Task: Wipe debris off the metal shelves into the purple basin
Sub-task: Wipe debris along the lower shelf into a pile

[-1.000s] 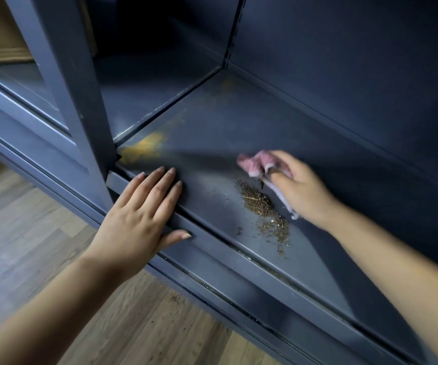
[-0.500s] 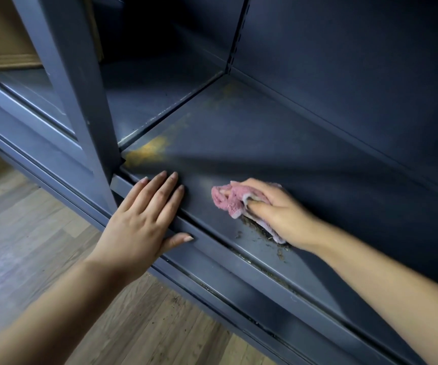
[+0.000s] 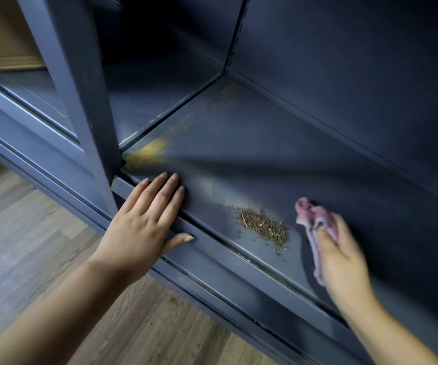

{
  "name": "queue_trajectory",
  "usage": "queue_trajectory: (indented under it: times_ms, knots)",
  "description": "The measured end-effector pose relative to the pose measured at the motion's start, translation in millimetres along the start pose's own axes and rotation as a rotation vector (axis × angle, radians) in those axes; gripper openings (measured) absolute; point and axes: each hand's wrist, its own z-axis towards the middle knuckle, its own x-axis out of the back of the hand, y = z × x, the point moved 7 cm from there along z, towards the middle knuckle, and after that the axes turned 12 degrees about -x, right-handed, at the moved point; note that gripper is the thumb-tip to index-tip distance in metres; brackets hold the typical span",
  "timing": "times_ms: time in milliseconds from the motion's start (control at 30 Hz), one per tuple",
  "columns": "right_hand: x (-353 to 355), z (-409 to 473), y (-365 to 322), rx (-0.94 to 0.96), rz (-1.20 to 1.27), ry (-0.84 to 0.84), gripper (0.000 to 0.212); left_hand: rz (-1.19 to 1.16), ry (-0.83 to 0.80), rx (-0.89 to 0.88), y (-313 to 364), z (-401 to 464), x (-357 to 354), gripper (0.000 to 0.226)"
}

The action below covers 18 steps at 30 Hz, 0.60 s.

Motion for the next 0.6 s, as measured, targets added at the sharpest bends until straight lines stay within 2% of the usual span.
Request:
queue_trajectory:
  times_ms: [67,100,200,267,367,433,533,600]
  knots:
    - [-21,-9,-9,0.067,-0.076,0.037,0.05,-0.003,-0.001,-0.004,0,0,0,0.07]
    - [-33,-12,-17,0.106,-0.099,0.064,0.055,-0.005,-0.002,-0.004,0,0,-1,0.07]
    - [-69,-22,-44,0.184,-0.065,0.117,0.046,0.002,-0.003,-0.003,0,0,-1,0.07]
    - [-92,-28,-58,0.204,-0.014,0.068,0.036,0.004,-0.009,0.001,0,0,-1,0.071]
    - [-110,-19,-67,0.168,0.009,-0.084,0.017,0.0,-0.016,0.01,0,-1,-2,0.075]
    - [-104,-8,-76,0.123,0.178,-0.182,0.013,-0.005,-0.02,0.013,-1,-1,-2,0.078]
    - [-88,12,-104,0.102,0.431,-0.335,0.022,-0.005,-0.023,0.015,-6,-2,-1,0.079]
    - [-92,24,-125,0.141,0.403,-0.463,0.024,-0.004,-0.018,0.023,-9,-2,0,0.081]
